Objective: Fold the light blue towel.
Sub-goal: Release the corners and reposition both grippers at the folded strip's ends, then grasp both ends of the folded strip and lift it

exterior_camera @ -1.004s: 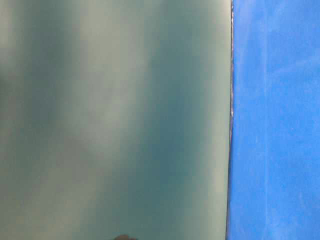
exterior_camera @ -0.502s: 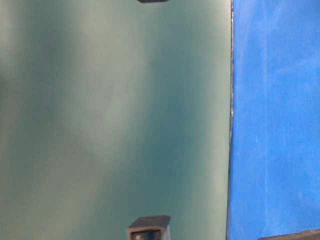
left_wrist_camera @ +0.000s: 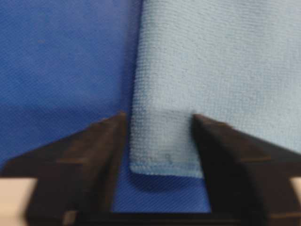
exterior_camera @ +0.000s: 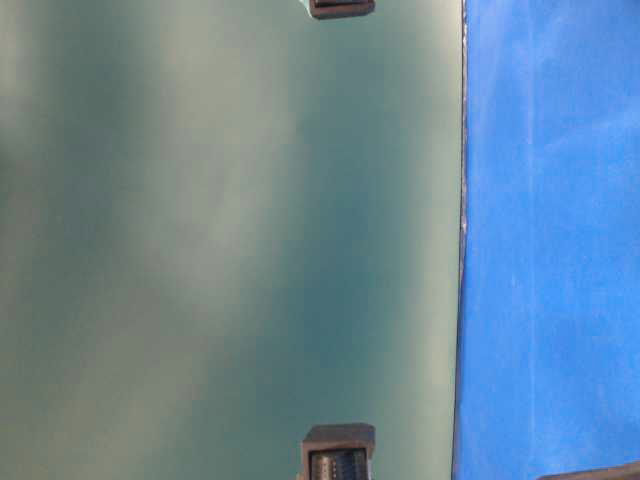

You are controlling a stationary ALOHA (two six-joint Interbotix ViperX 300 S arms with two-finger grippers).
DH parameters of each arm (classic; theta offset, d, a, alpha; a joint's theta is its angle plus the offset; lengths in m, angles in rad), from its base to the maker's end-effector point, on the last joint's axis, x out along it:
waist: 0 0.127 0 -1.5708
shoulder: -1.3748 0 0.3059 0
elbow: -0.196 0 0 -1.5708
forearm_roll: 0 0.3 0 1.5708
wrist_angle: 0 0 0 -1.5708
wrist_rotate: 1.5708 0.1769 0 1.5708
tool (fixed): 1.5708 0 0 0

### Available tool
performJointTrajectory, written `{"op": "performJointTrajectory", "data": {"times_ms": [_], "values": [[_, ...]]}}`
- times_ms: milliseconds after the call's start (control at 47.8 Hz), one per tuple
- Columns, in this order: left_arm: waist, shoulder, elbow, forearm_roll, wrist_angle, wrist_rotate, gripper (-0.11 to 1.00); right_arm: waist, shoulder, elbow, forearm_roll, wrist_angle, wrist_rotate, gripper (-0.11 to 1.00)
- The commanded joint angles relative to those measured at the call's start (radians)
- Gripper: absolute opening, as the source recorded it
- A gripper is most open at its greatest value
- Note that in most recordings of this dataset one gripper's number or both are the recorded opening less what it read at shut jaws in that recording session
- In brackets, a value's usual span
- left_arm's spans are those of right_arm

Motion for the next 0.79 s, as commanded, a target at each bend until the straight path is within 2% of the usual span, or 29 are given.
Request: {"op": "performJointTrajectory", "data": {"times_ms": [0,63,125,167,209,523,774], "values": [[-0.009,-0.005,-0.005,0.000,0.026,-0.002,0.35,0.017,-0.008,-0.012,-0.002,-0.006,-0.002,0.51],[-0.017,-0.005,-0.006,0.000,0.048,-0.002,0.22,0.031,-0.008,-0.011,-0.002,-0.005,-0.002,0.40],[-0.021,-0.005,-0.006,0.000,0.060,-0.005,0.08,0.043,-0.009,-0.009,-0.002,-0.005,-0.003,0.22],[-0.023,-0.005,-0.005,0.000,0.066,-0.008,0.02,0.049,-0.008,-0.008,-0.002,-0.006,-0.003,0.08],[-0.023,-0.005,-0.003,0.002,0.069,-0.011,0.01,0.052,-0.009,-0.008,-0.002,-0.008,-0.003,0.01],[-0.021,-0.011,-0.014,0.000,0.097,-0.015,0.01,0.051,-0.029,-0.014,-0.002,-0.002,-0.003,0.01],[-0.023,-0.121,-0.061,0.000,0.213,-0.034,0.01,0.052,-0.195,-0.035,-0.002,0.083,0.002,0.01]]}}
